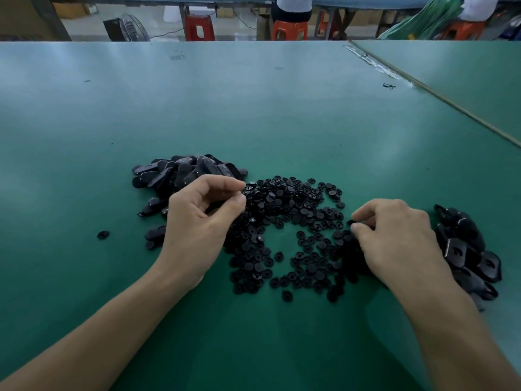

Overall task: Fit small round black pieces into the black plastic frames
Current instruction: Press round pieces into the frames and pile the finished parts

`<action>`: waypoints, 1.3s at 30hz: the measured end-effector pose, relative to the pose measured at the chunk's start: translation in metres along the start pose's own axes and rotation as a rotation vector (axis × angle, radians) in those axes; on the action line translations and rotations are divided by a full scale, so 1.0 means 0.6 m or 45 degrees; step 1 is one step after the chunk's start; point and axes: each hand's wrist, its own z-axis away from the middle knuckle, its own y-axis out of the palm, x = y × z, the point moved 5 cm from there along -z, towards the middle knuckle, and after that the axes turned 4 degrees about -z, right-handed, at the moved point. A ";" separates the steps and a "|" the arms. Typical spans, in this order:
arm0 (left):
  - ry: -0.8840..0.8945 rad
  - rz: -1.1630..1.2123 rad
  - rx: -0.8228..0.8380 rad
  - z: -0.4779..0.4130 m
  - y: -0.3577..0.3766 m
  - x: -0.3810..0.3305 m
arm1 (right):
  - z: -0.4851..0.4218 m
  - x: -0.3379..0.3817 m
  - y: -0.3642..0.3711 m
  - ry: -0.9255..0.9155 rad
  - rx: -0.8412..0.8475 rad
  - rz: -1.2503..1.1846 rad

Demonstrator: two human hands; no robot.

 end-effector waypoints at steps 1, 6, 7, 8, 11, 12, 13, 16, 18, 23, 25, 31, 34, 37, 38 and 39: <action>-0.001 0.004 0.008 0.000 0.001 -0.001 | -0.002 -0.001 0.002 0.008 0.007 -0.016; 0.030 -0.009 0.044 0.001 0.003 -0.004 | -0.006 -0.003 0.010 0.039 0.042 -0.075; 0.031 -0.016 0.049 0.002 0.004 -0.003 | -0.005 -0.002 0.010 0.037 0.036 -0.083; 0.030 -0.022 0.051 0.003 0.004 -0.003 | -0.004 -0.002 0.009 0.037 0.029 -0.096; 0.024 -0.035 0.048 0.003 0.005 -0.003 | -0.002 -0.002 0.001 0.035 -0.003 -0.128; 0.025 -0.040 0.048 0.003 0.005 -0.003 | -0.002 -0.002 -0.005 0.031 -0.029 -0.137; 0.025 -0.044 0.050 0.003 0.006 -0.003 | -0.001 -0.002 -0.011 0.026 -0.058 -0.147; 0.022 -0.049 0.048 0.003 0.005 -0.004 | 0.003 0.003 -0.021 0.010 -0.067 -0.010; 0.021 -0.059 0.052 0.003 0.004 -0.004 | 0.009 0.003 -0.016 0.059 0.017 0.197; 0.017 -0.062 0.059 0.004 0.005 -0.007 | 0.007 -0.024 -0.018 0.206 0.067 0.306; 0.021 -0.071 0.062 0.004 0.006 -0.008 | 0.003 -0.038 -0.020 0.267 0.061 0.294; 0.014 -0.104 0.074 0.005 0.008 -0.009 | 0.005 -0.066 0.006 0.391 0.111 0.290; 0.023 -0.125 0.083 0.004 0.009 -0.009 | -0.002 -0.061 0.015 0.378 0.098 0.338; 0.032 -0.139 0.096 0.004 0.009 -0.010 | -0.012 -0.050 0.023 0.341 0.097 0.366; 0.033 -0.140 0.099 0.004 0.010 -0.010 | -0.016 -0.045 0.025 0.326 0.099 0.362; 0.031 -0.138 0.099 0.004 0.010 -0.010 | -0.021 -0.039 0.026 0.304 0.099 0.343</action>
